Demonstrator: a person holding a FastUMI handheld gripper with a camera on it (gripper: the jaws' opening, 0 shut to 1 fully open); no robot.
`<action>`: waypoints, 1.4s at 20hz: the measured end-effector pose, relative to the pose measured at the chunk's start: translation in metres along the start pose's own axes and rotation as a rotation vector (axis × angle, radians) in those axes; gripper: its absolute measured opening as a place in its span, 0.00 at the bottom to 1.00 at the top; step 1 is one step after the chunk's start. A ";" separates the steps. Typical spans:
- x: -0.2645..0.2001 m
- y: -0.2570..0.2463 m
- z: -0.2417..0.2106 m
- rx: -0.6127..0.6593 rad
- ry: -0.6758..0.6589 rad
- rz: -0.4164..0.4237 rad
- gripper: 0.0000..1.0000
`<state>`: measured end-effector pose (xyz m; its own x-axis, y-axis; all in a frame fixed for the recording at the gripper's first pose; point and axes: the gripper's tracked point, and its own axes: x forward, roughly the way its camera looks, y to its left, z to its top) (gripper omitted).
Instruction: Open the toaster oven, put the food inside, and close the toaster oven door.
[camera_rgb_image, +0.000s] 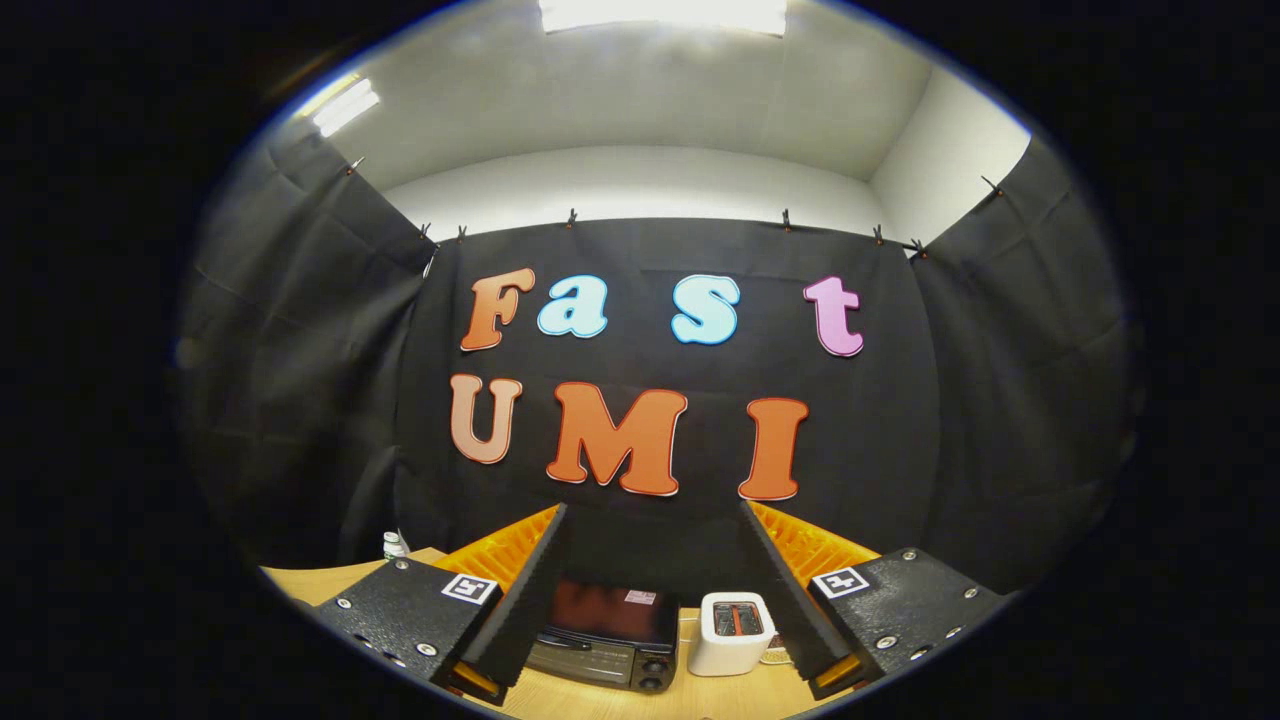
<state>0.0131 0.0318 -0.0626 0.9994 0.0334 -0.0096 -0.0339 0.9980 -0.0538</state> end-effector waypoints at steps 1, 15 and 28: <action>0.004 0.004 -0.011 0.001 0.016 0.004 0.99; 0.071 0.105 -0.180 0.047 0.237 0.095 0.99; 0.111 0.127 -0.301 0.089 0.420 0.033 0.99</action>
<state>0.1170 0.1457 -0.3710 0.9074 0.0587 -0.4162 -0.0463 0.9981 0.0399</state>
